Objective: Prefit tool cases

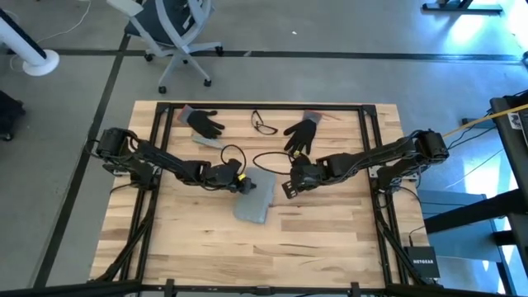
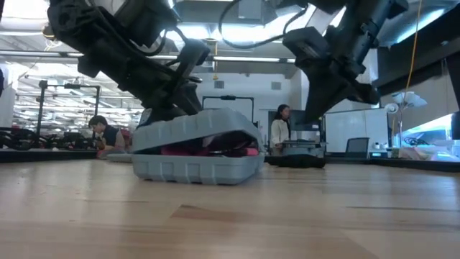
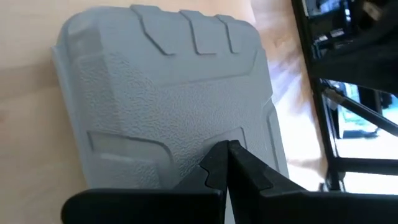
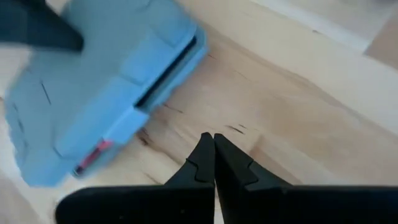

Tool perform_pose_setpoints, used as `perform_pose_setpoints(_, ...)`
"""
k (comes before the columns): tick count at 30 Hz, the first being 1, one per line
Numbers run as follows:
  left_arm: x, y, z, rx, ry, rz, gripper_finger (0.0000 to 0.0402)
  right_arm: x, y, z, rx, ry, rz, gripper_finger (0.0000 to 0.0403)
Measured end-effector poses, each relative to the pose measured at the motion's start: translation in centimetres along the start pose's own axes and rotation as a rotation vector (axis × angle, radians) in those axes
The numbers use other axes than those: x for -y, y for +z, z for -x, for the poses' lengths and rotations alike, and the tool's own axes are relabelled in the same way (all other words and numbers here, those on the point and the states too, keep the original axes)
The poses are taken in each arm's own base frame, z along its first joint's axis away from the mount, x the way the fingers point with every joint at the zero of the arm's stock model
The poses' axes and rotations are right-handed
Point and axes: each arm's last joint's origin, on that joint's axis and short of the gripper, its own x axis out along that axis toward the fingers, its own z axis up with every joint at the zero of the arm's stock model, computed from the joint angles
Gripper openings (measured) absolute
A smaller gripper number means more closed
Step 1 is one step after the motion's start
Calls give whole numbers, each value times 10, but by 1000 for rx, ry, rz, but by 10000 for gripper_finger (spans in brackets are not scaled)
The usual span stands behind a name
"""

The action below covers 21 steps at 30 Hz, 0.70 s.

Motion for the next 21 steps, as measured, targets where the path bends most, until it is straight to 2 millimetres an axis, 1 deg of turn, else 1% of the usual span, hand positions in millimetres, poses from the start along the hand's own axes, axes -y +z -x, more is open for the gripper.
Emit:
perform_pose_setpoints(3,1,4,-1,10,13,-3,0,-1,1,5,-39,-20,68,0)
perform_pose_setpoints(5,5,8,5,10,-20,-8,0,-1,-1,6,-88,-7,114,0)
perform_pose_setpoints(7,13,12,14,25,-80,-56,0,-4,-8,8,-116,17,162,0)
perform_pose_setpoints(10,23,22,36,47,-110,-105,0,-8,-23,6,-128,55,224,0)
perform_pose_setpoints(12,24,27,51,41,-66,-126,0,-12,-33,1,-107,118,216,0)
perform_pose_setpoints(15,8,25,65,-12,116,-180,0,-14,-47,-13,-36,196,120,0)
perform_pose_setpoints(17,0,20,72,-50,210,-204,0,-15,-51,-25,-8,228,47,0)
perform_pose_setpoints(18,-6,16,73,-71,246,-204,0,-17,-50,-29,4,246,22,0)
perform_pose_setpoints(21,-30,-1,71,-134,353,-178,0,-24,-50,-43,30,262,6,0)
